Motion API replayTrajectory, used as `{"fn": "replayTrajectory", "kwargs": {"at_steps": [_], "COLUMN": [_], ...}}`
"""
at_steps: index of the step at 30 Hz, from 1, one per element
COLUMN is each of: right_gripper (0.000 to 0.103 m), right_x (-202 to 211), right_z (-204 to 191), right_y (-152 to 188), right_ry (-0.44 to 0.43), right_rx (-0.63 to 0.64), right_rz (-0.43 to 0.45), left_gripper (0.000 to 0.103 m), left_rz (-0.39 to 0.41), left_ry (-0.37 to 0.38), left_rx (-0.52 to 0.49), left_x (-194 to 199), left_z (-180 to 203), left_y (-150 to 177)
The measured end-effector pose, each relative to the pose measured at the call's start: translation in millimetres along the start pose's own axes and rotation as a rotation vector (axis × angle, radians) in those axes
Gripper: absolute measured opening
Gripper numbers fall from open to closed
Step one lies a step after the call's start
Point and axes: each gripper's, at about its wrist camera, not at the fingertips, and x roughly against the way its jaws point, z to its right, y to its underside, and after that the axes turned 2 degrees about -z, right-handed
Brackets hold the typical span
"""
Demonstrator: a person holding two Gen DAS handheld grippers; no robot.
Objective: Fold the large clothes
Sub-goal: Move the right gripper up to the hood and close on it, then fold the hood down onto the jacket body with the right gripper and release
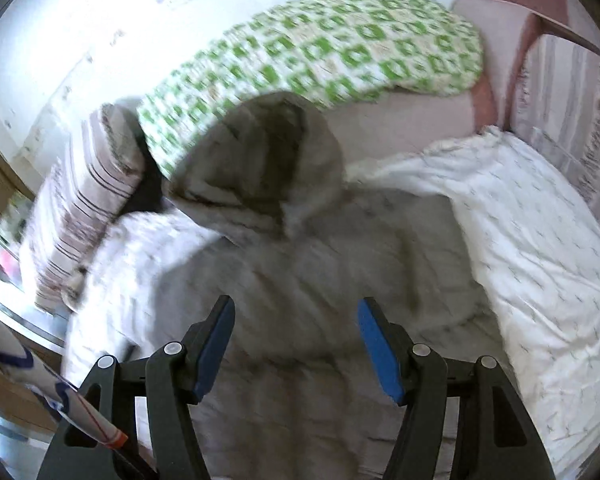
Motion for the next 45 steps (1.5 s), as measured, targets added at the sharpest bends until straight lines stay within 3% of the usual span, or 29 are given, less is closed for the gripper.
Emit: {"fn": "replayTrajectory", "kwargs": {"at_steps": [4, 10, 14, 21, 22, 23, 24, 27, 35, 41, 45], "right_gripper": [0.078, 0.080, 0.080, 0.080, 0.079, 0.063, 0.031, 0.018, 0.013, 0.012, 0.007], "right_x": [-13.9, -73.5, -110.4, -170.9, -178.7, -181.6, -182.7, -167.7, -79.1, -24.6, -16.3], "right_z": [-24.5, -37.0, -26.5, -29.1, -29.2, -28.2, -27.9, -32.3, -35.4, -23.7, -8.3], "right_y": [-61.3, -145.0, -178.7, -202.0, -199.4, -195.7, -191.2, -177.2, -113.8, -28.2, 36.6], "right_ry": [-0.025, -0.061, -0.081, -0.065, -0.070, -0.080, -0.100, -0.102, -0.225, -0.285, -0.231], "right_rx": [-0.046, -0.157, -0.295, -0.321, -0.313, -0.309, -0.303, -0.238, -0.196, -0.167, -0.129], "right_rz": [0.001, -0.015, 0.005, -0.020, -0.033, -0.039, -0.035, -0.013, 0.067, 0.088, 0.106], "left_gripper": [0.089, 0.089, 0.089, 0.089, 0.089, 0.089, 0.089, 0.089, 0.089, 0.089, 0.089], "left_rz": [0.022, 0.016, 0.021, 0.005, -0.005, -0.017, -0.023, -0.022, 0.007, 0.021, 0.021], "left_ry": [-0.029, -0.021, -0.030, -0.022, -0.017, -0.014, -0.014, -0.016, -0.023, 0.001, 0.009], "left_rx": [-0.055, -0.060, -0.072, -0.062, -0.054, -0.046, -0.043, -0.041, -0.044, 0.018, 0.042], "left_x": [-0.2, -8.3, -13.7, -26.5, -29.3, -32.3, -33.7, -33.2, -22.0, -11.1, -8.1], "left_z": [8.0, 9.0, 9.1, 5.8, 4.4, 3.3, 2.9, 3.5, 4.2, -10.8, -15.3], "left_y": [-0.2, 2.2, 0.5, -1.6, -1.2, -0.6, -0.5, 0.4, -1.7, -7.6, -8.0]}}
